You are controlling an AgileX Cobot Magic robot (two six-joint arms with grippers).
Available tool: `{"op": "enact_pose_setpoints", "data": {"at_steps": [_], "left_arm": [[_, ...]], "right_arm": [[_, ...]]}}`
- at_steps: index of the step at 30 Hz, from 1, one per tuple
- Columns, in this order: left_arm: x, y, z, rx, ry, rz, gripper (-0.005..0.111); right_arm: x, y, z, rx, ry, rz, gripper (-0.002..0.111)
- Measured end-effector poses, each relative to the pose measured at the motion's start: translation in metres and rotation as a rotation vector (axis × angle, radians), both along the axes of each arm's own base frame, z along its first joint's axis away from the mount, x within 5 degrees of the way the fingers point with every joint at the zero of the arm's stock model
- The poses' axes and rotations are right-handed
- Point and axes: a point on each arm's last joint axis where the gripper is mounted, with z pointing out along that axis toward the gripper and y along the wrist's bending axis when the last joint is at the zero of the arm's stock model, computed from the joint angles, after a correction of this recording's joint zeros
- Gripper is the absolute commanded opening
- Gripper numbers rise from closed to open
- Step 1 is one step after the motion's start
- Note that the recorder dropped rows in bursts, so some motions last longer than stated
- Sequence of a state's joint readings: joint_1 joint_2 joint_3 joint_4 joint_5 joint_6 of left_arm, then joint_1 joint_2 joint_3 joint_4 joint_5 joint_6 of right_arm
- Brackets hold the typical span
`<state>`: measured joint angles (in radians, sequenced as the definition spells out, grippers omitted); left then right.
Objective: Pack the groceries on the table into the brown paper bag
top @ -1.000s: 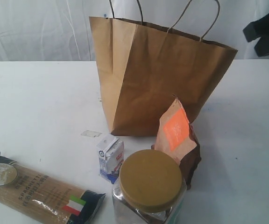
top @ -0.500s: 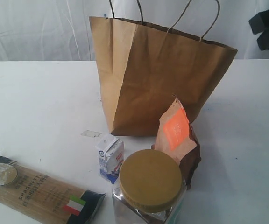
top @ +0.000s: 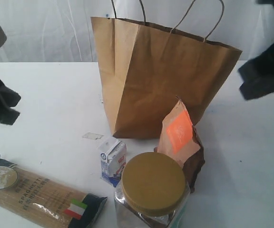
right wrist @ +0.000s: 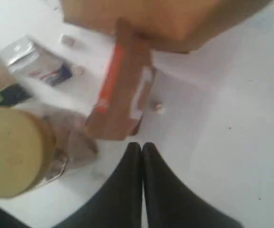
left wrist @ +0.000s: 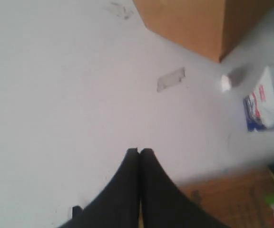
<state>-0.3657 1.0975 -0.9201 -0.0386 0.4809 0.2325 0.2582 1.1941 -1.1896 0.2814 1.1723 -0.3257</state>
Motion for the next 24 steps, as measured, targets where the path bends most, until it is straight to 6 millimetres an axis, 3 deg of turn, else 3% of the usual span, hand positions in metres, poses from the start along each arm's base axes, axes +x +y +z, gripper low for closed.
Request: {"op": "enact_pose_setpoints", "data": {"at_steps": [7, 13, 16, 19, 24], "left_arm": [[0.007, -0.004, -0.001, -0.189, -0.165, 0.091, 0.0], [-0.019, 0.007, 0.002, -0.205, -0.261, 0.078, 0.0], [-0.042, 0.019, 0.011, -0.267, -0.412, 0.096, 0.0], [-0.062, 0.037, 0.011, -0.31, -0.566, 0.156, 0.0], [-0.069, 0.054, -0.034, -0.227, -0.455, 0.258, 0.0]], "right_arm": [[-0.043, 0.039, -0.035, -0.033, -0.035, 0.313, 0.0], [-0.056, 0.053, -0.049, -0.037, -0.088, 0.483, 0.009], [-0.053, 0.055, -0.041, -0.017, -0.177, 0.465, 0.009], [-0.046, 0.055, -0.021, 0.04, -0.275, 0.336, 0.009], [-0.025, 0.042, 0.014, 0.042, -0.429, 0.077, 0.009]]}}
